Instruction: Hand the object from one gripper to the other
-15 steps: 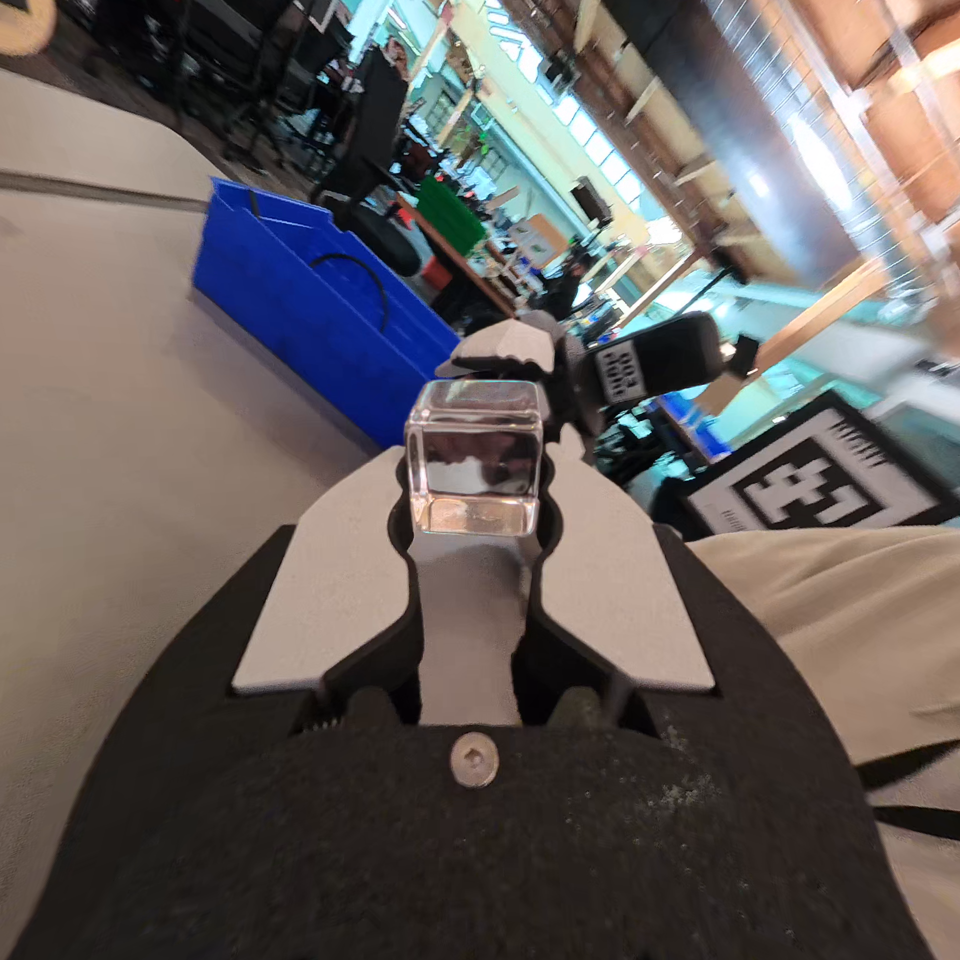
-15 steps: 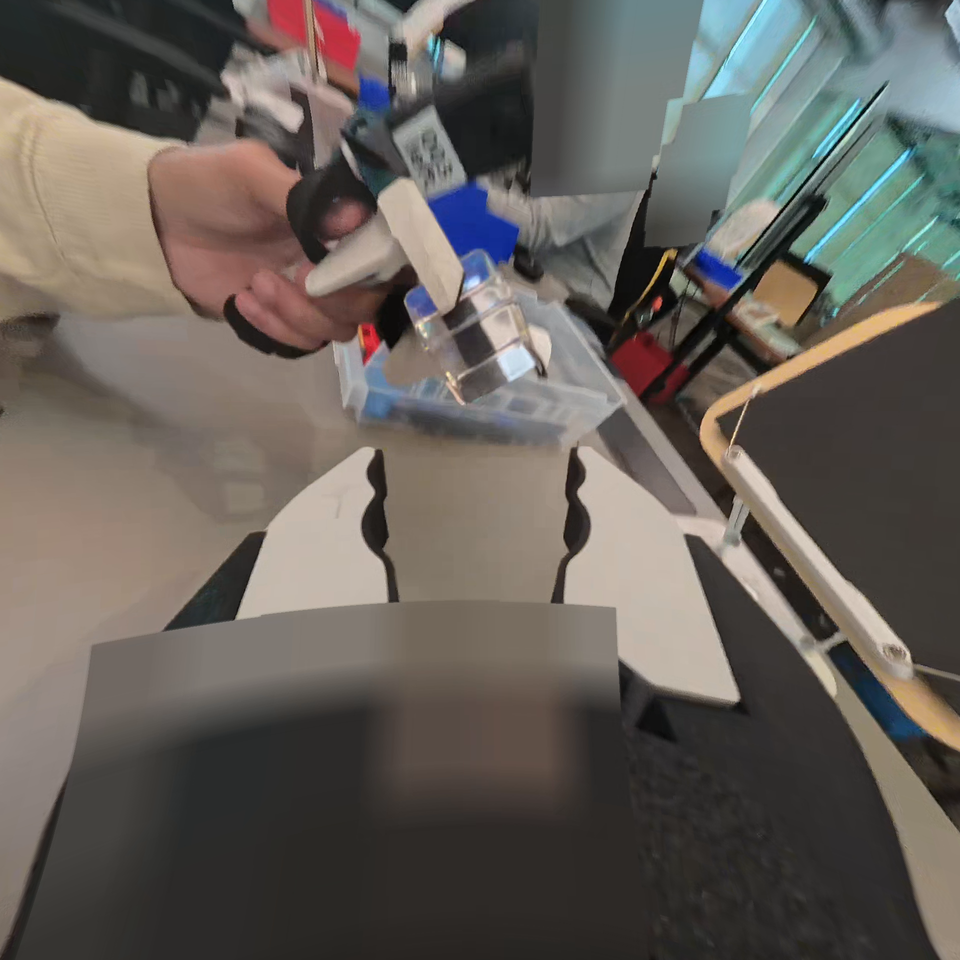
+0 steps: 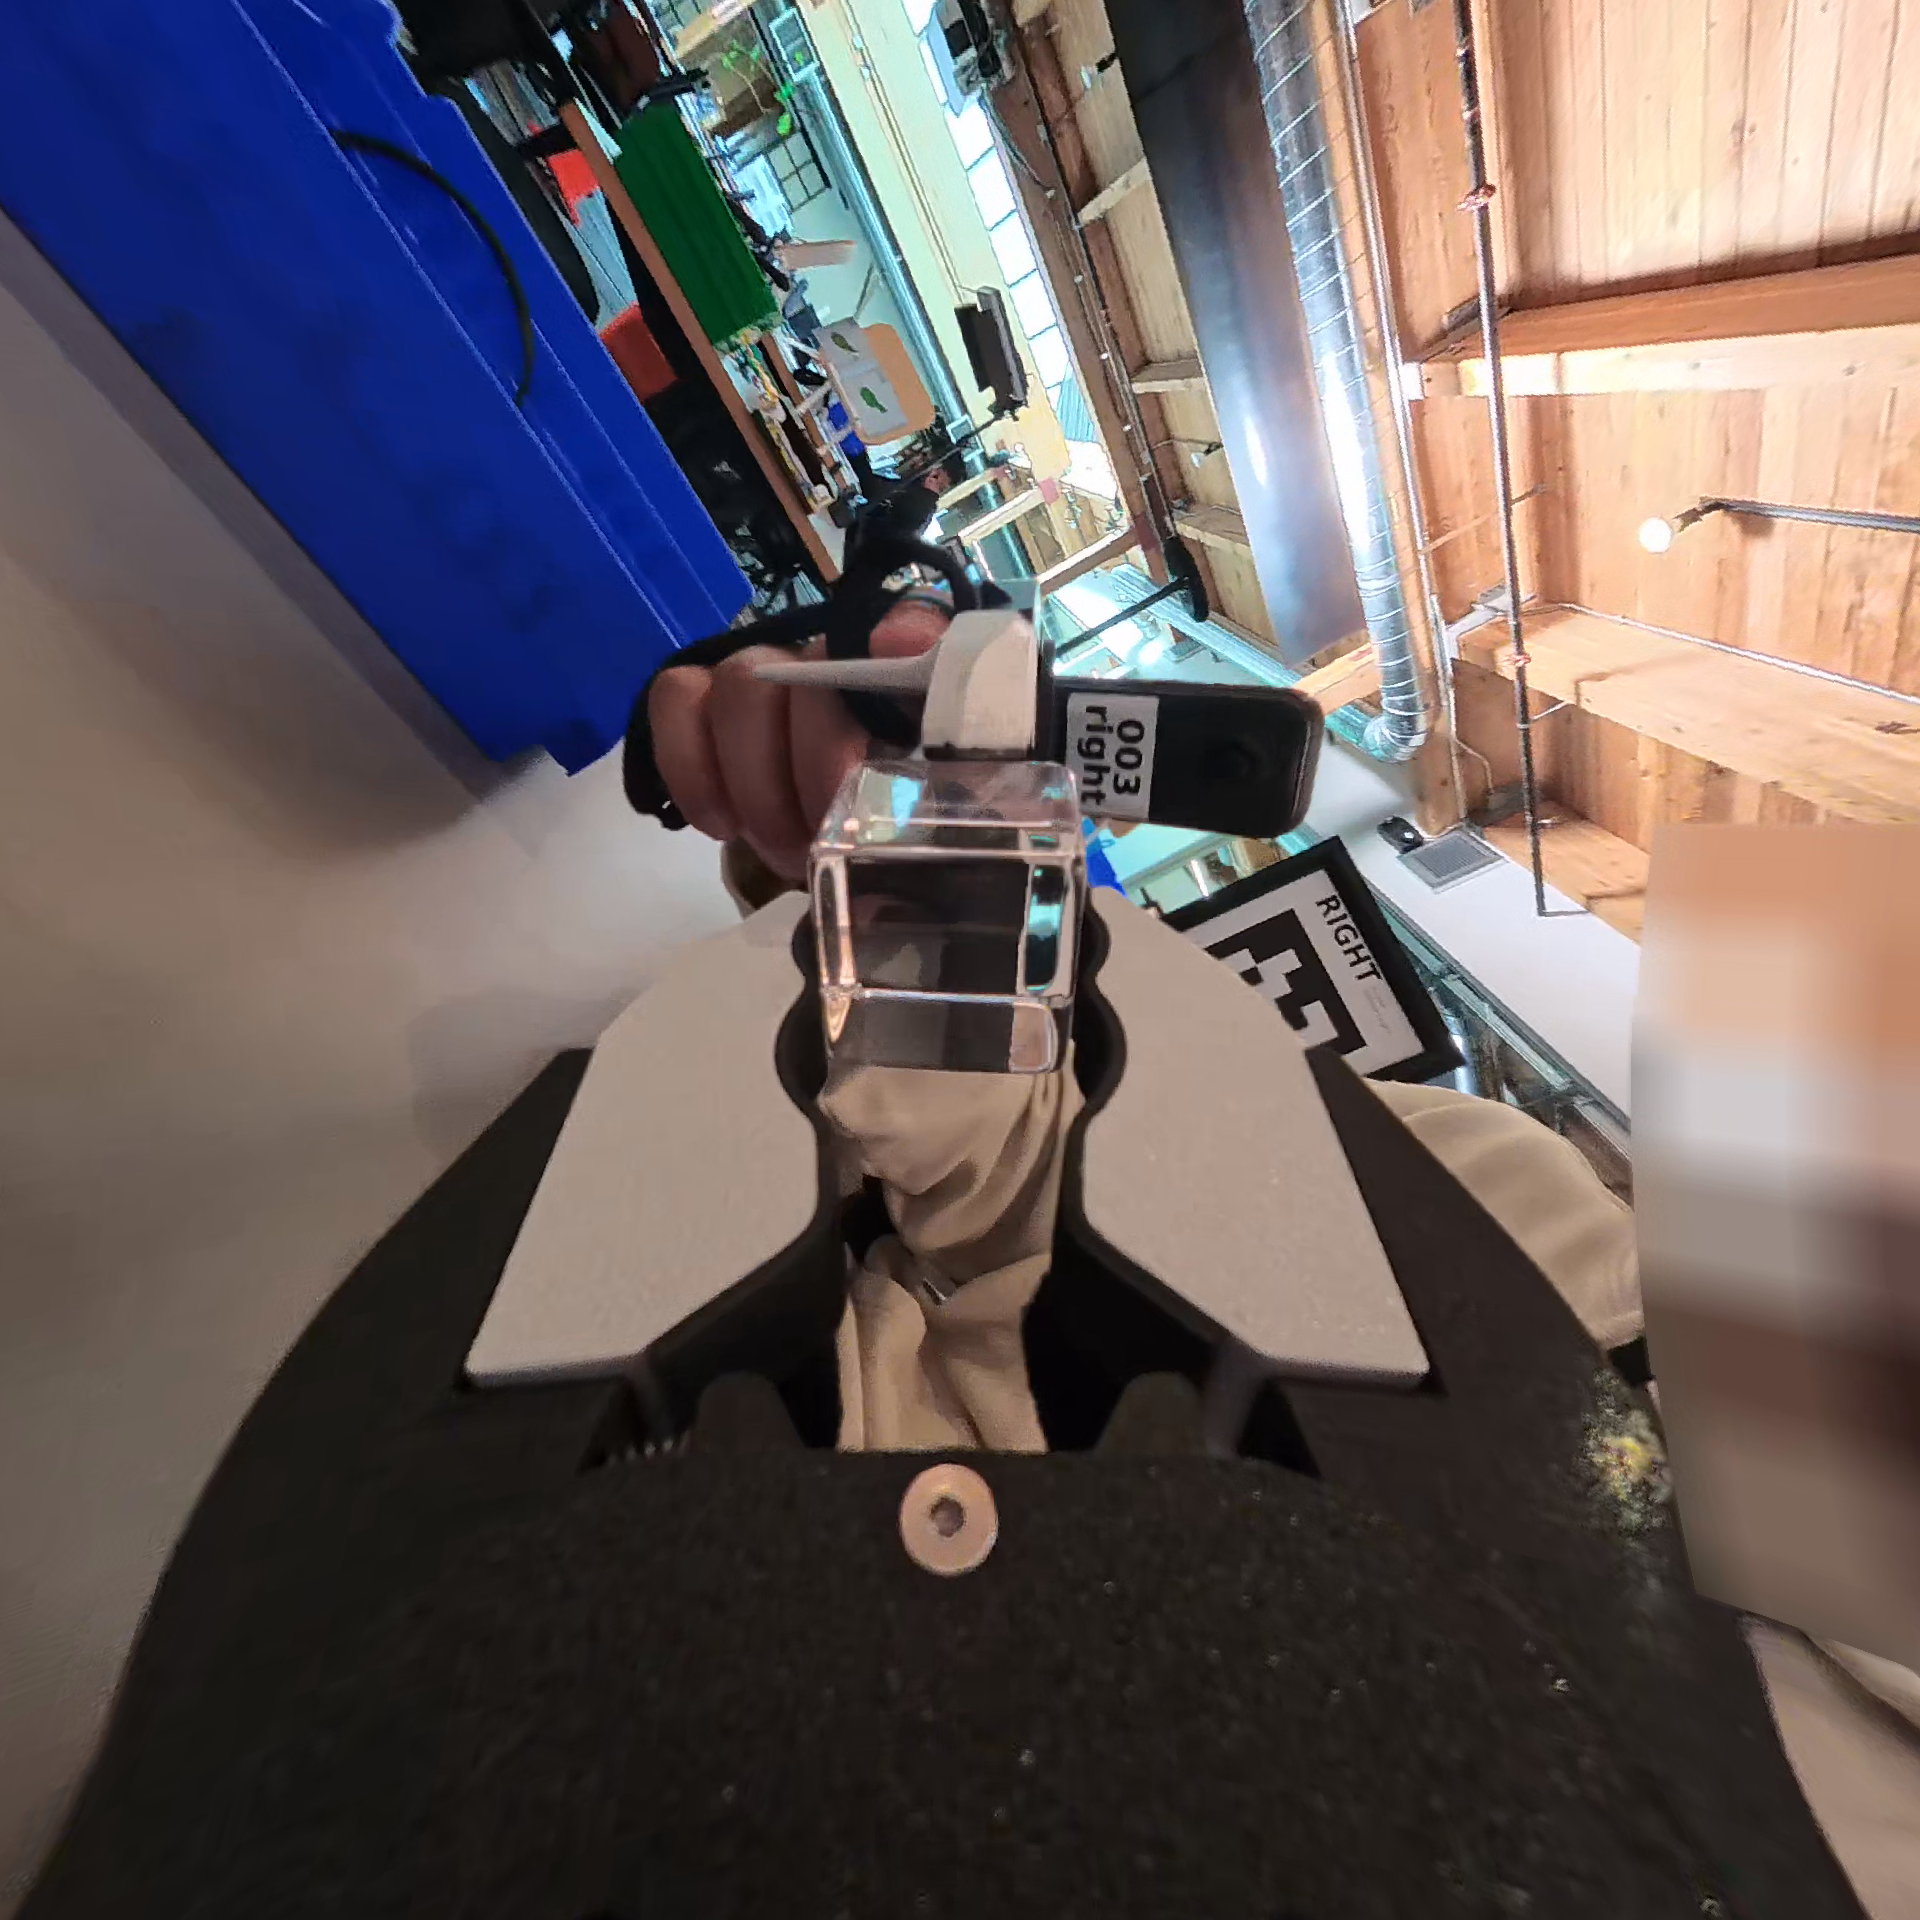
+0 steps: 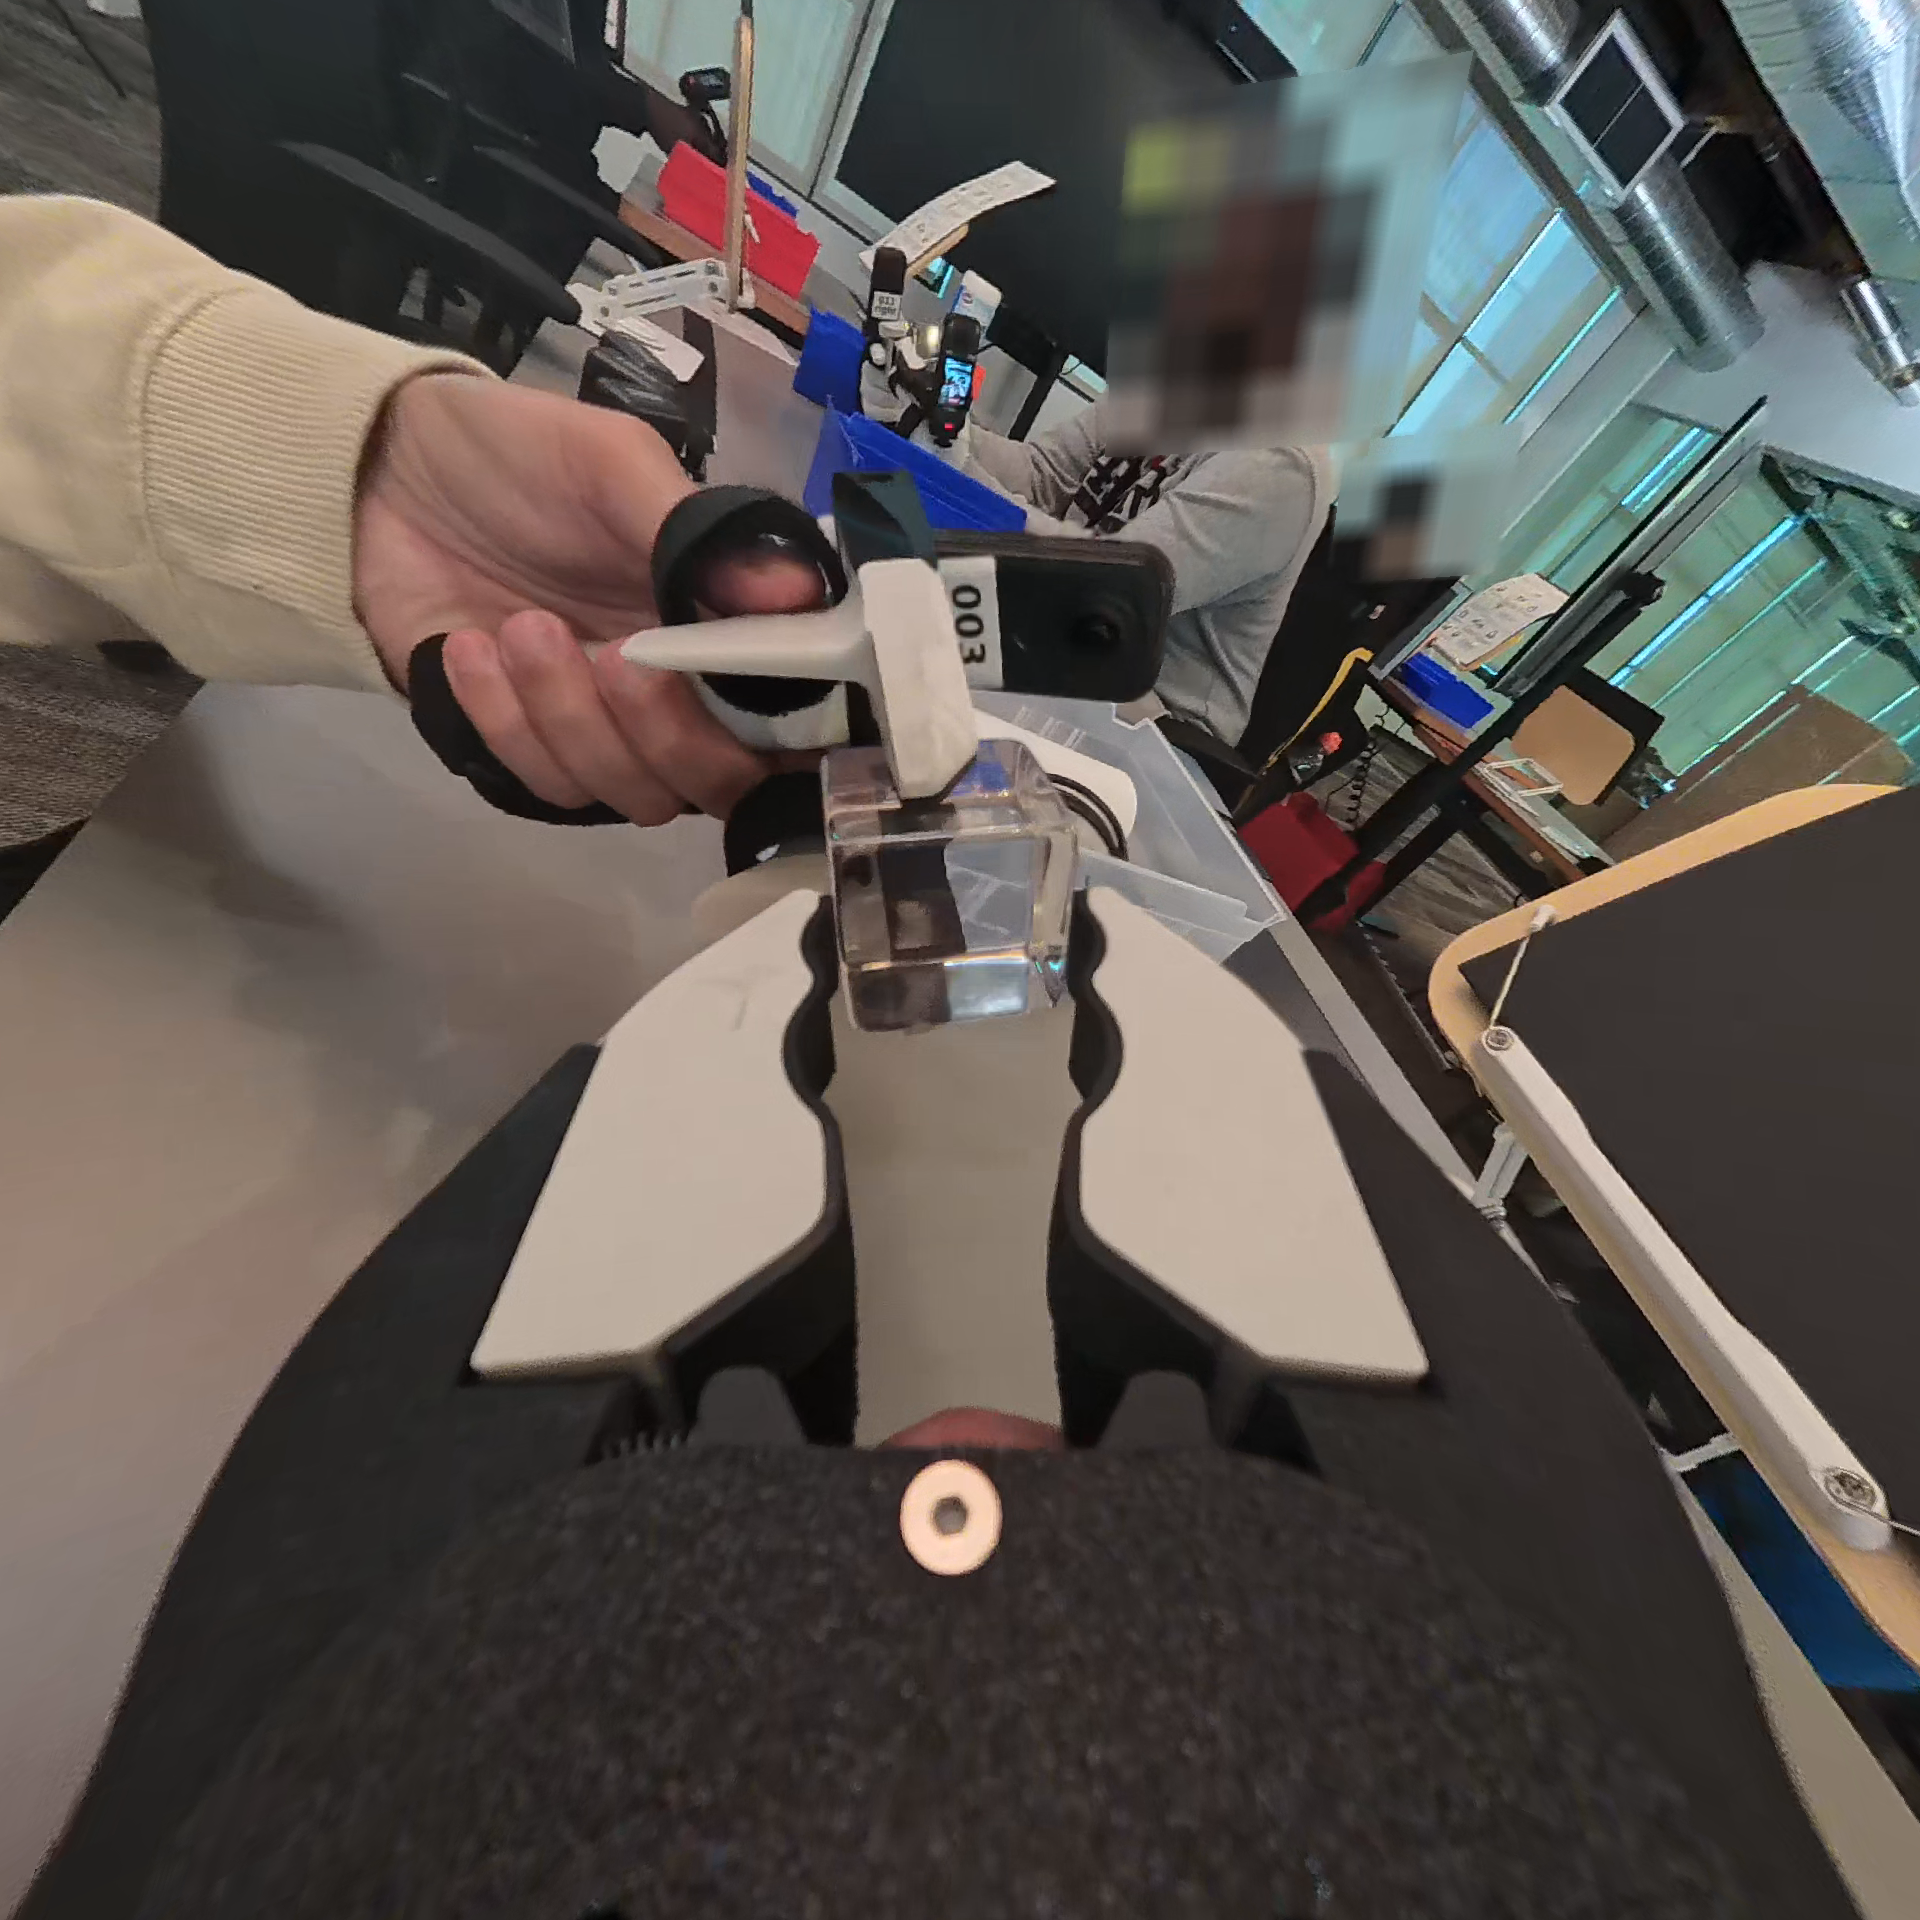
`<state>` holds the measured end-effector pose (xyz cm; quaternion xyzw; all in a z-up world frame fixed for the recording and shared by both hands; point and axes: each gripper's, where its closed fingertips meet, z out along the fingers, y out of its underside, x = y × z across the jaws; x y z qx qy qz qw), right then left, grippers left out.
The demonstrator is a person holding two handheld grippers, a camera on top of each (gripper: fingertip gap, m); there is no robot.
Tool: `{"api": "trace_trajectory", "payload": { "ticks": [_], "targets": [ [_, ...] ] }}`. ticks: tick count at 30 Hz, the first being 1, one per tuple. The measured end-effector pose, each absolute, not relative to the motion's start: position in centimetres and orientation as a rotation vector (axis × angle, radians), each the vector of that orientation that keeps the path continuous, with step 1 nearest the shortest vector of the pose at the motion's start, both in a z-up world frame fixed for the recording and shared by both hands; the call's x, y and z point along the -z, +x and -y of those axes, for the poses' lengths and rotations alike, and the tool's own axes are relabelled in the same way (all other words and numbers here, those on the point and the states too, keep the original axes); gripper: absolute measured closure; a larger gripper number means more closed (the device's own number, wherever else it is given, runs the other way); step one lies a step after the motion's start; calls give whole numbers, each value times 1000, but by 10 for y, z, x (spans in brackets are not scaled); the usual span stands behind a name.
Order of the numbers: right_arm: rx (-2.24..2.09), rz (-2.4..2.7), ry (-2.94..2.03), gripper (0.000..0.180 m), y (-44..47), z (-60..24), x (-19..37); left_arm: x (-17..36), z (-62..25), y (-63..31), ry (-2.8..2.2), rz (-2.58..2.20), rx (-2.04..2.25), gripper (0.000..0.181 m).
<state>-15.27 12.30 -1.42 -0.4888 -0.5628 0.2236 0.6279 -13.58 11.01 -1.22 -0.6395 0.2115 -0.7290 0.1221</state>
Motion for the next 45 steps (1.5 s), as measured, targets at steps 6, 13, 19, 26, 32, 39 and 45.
{"api": "trace_trajectory", "payload": {
  "ticks": [6,13,19,26,32,39,45],
  "targets": [
    [-701,1260,-1227,138,-152,-123,17,17,-116,-139,-1871,-766,1879,127],
    [-1184,927,-1560,137,-129,-153,27,9,-139,-177,-1653,-1028,1310,120],
    [-1549,662,-1570,138,-141,-160,23,11,-150,-182,-1605,-1005,1196,125],
    [-1520,749,-1595,138,-166,-148,31,23,-147,-173,-1646,-990,1306,126],
    [-1495,816,-1597,138,-174,-140,32,29,-137,-166,-1680,-999,1442,136],
    [-1450,839,-1586,133,-173,-142,30,30,-140,-167,-1721,-944,1506,138],
    [-1464,805,-1532,126,-147,-150,18,25,-146,-178,-1703,-924,1482,138]
  ]
}}
